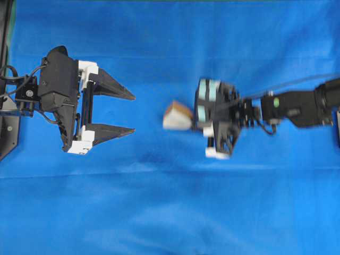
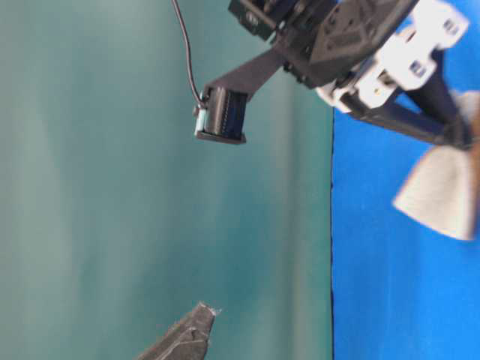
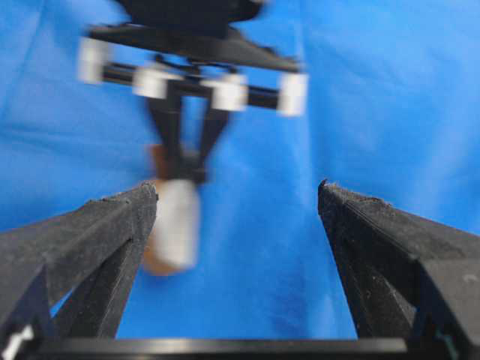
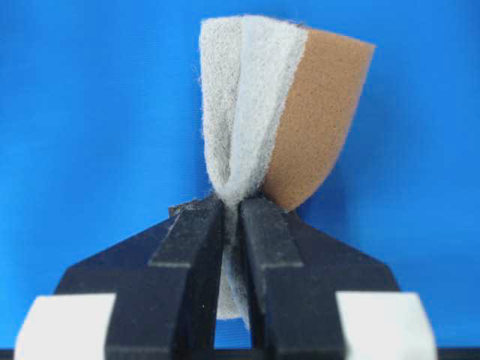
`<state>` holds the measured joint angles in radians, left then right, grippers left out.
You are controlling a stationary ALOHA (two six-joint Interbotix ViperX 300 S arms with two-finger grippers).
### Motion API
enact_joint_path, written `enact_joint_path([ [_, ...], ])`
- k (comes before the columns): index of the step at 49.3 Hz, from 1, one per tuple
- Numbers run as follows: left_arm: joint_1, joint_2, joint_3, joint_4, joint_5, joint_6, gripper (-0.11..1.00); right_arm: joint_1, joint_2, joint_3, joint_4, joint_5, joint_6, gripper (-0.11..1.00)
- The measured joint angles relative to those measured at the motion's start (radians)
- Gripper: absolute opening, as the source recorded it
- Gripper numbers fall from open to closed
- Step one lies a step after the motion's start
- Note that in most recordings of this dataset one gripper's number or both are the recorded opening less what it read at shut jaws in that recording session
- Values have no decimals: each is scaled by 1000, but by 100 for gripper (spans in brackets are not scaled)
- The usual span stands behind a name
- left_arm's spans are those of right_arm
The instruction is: Hand over the sponge with the left arm and wipe it with the right arm.
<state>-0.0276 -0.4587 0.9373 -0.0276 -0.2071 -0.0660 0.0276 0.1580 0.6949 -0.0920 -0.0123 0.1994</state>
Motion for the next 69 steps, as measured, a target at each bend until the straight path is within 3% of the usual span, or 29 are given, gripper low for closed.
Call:
enact_joint_path([
  [8,0,0,2,0,0,0,85,74,-2,-5,2,9,31,12],
  [18,0,0,0,0,0,0,85,57,-2,-6,-6,9,25,12],
  [25,0,2,0,0,2,0,85,-28,-5,3,-41,5,21,12],
  [41,0,2,0,0,0,0,85,-308,-5,6,-186,2,21,12],
  [48,2,3,0,0,0,0,85,-362,-5,5,-204,3,21,12],
  [58,0,3,0,0,0,0,85,-347,-5,5,-206,3,37,12],
  [69,0,3,0,0,0,-2,85,-196,-6,5,-161,9,55,12],
])
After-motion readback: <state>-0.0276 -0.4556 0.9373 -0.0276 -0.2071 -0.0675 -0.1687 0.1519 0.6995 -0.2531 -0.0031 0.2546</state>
